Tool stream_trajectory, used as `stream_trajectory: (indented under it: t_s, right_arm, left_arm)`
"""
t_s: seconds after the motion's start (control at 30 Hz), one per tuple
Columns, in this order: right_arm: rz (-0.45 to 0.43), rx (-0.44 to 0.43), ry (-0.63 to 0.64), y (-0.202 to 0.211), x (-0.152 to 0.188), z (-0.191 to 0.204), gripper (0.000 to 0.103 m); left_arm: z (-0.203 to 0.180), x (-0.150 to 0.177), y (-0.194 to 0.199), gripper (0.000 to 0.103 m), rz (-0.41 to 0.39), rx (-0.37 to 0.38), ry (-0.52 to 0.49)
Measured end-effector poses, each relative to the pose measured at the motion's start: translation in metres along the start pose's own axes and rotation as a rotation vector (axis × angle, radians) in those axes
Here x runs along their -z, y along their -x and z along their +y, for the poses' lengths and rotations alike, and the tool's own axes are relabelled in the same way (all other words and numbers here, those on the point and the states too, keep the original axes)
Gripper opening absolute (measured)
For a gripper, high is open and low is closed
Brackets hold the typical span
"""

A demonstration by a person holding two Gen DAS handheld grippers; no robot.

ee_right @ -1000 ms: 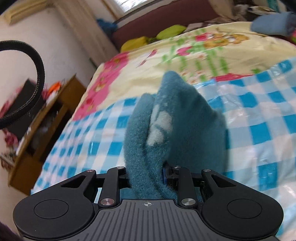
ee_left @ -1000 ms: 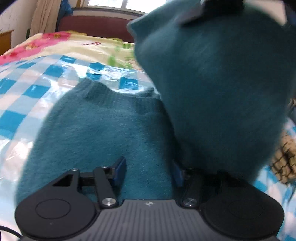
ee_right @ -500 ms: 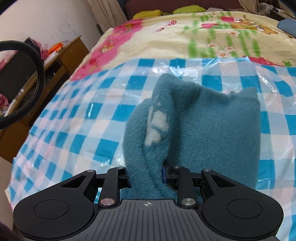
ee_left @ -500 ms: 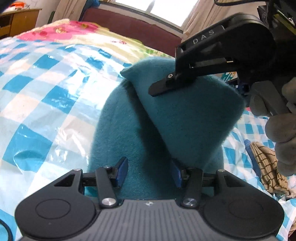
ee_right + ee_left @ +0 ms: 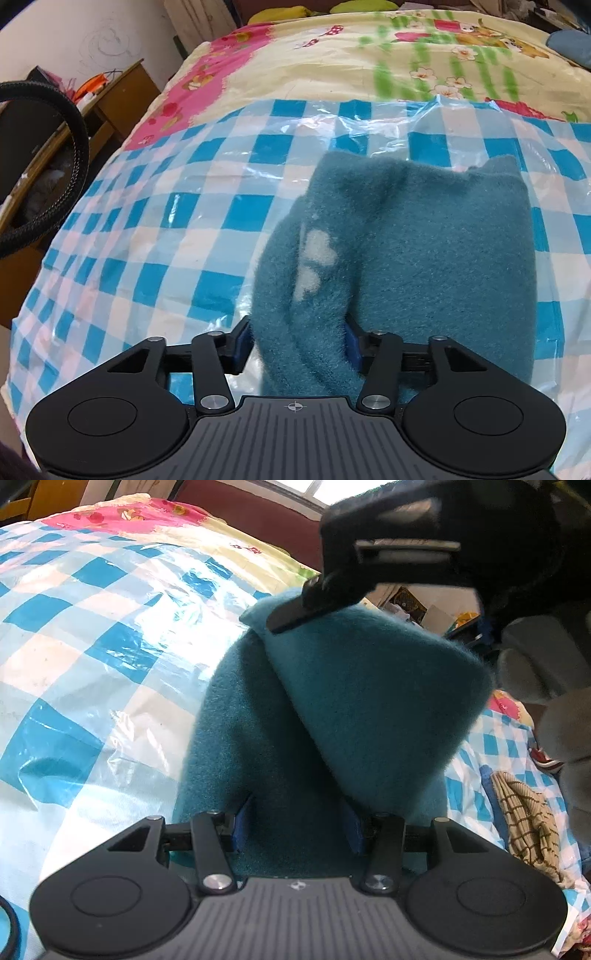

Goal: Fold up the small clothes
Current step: 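Fold the held side over the sweater body with the right tool, release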

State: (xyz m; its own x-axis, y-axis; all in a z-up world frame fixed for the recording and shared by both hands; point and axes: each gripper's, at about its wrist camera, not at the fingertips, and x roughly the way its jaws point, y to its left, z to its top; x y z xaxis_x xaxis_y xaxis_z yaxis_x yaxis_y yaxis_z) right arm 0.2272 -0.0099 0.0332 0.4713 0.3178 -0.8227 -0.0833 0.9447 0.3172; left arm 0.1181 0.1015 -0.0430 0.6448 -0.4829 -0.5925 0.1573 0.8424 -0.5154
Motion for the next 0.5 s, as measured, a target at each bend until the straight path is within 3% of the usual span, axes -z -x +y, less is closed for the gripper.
stream_trajectory:
  t_s: [0.2, 0.37, 0.5]
  right_arm:
    - [0.037, -0.001, 0.008, -0.002, -0.007, 0.012, 0.052]
    - [0.047, -0.086, 0.015, 0.016, -0.006, 0.011, 0.052]
    - [0.013, -0.114, 0.012, 0.028, -0.009, 0.004, 0.052]
  left_arm:
    - [0.001, 0.000, 0.002, 0.054, -0.006, 0.006, 0.002]
    - [0.011, 0.003, 0.016, 0.055, -0.016, 0.041, 0.042]
    - [0.018, 0.010, 0.044, 0.058, -0.082, 0.056, 0.075]
